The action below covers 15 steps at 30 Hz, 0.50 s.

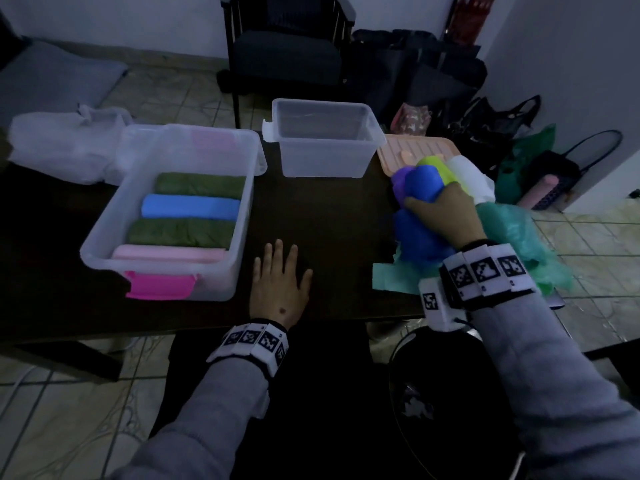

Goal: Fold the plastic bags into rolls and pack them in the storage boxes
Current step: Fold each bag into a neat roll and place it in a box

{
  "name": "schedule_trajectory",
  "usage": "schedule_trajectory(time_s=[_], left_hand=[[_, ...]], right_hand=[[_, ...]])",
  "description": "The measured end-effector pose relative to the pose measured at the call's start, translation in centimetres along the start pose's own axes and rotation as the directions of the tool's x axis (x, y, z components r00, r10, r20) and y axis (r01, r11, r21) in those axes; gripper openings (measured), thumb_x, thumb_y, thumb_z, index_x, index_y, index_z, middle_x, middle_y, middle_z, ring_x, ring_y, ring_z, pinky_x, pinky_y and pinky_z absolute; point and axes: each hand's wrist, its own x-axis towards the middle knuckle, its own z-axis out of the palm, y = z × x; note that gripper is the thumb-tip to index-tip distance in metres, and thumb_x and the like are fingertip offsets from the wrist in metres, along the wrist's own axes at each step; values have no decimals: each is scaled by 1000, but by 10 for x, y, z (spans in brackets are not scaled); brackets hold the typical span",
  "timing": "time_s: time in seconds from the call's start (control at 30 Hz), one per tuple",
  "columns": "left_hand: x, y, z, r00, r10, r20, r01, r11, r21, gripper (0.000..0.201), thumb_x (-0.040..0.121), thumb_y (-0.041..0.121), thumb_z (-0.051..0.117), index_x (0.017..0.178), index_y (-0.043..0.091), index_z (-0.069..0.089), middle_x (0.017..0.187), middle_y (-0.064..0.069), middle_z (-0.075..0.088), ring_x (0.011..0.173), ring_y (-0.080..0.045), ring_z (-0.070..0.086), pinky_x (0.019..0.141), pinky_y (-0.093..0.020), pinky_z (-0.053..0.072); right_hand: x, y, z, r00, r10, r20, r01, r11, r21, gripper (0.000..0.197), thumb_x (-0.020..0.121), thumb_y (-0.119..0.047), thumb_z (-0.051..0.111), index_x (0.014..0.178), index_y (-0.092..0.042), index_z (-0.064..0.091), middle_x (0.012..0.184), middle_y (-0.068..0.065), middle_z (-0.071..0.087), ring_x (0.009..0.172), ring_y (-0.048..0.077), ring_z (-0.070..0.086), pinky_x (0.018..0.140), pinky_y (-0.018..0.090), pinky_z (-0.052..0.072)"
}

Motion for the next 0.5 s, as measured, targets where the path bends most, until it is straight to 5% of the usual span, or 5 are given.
schedule_trajectory(time_s=[0.07,0.13,0.27,0.37,0.5], left_hand=[[0,0,0,1000,3,-1,-3,1000,-3,58,99,47,20,151,23,8,159,-4,-2,146,-19,-6,117,-36,-4],[0,-1,1,1000,3,1,-3,1000,-10,58,99,47,19,151,23,8,159,-4,-3,146,-19,-7,117,-36,-5],[-1,-1,4,999,6,-42,-6,1000,3,58,99,46,20,151,22,9,159,-5,-1,147,-19,-5,117,-37,-4],[-1,-1,6,997,15,-77,-13,1000,21,58,99,45,22,151,20,12,159,-6,2,147,-20,-3,117,-36,-2],[-1,-2,6,995,26,-99,-24,1000,19,57,100,42,25,150,18,16,159,-6,4,147,-21,1,118,-37,1]], right_hand=[[-4,-18,5,997,7,75,-26,966,258,49,86,-34,64,114,4,51,104,15,56,91,28,54,67,32,38],[-12,-37,12,972,54,227,-183,780,598,35,86,-28,66,106,-3,52,94,8,60,75,18,58,57,25,48],[-23,-54,39,919,97,383,-380,486,787,27,85,-24,66,101,-5,56,86,5,64,72,14,62,62,25,56],[-31,-52,71,906,191,377,-421,500,757,59,79,-23,73,124,3,45,111,15,61,94,26,63,85,40,54],[-37,-39,98,905,268,332,-414,740,530,77,84,-29,68,138,1,22,133,20,44,118,34,51,95,38,46]])
